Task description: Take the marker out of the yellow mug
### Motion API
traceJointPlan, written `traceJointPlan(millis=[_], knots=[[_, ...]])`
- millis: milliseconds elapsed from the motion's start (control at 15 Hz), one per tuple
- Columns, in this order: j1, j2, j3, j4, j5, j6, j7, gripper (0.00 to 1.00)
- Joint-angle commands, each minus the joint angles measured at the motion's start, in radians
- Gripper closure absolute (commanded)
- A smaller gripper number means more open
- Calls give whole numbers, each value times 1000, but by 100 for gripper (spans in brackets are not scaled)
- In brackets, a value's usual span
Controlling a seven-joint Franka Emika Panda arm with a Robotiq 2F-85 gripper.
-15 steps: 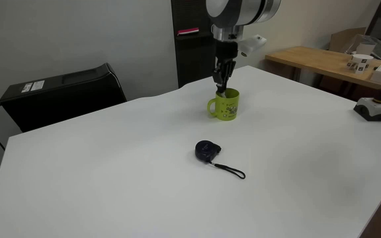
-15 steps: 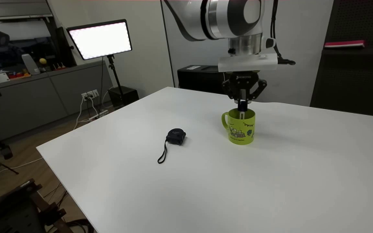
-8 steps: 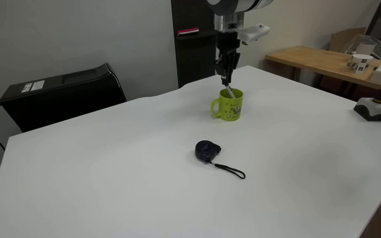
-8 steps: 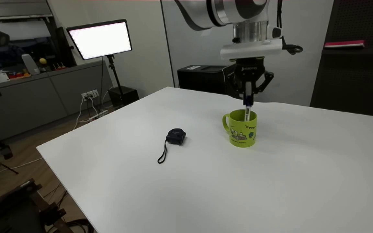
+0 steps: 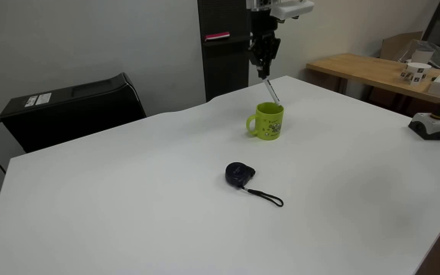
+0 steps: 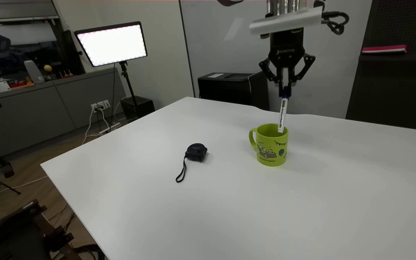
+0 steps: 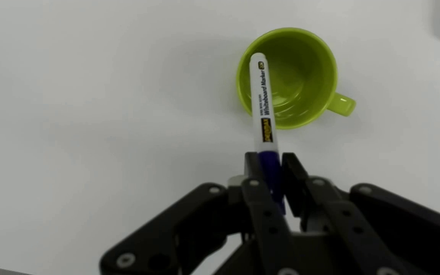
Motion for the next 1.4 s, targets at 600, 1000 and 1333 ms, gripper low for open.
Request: traceJointPlan(millis=[600, 1000, 1333], knots=[[-4, 45, 14, 137, -6, -193, -18, 95], [-21, 67, 38, 160, -4, -108, -130, 95], [-43, 92, 70, 165, 1, 34, -267, 95]])
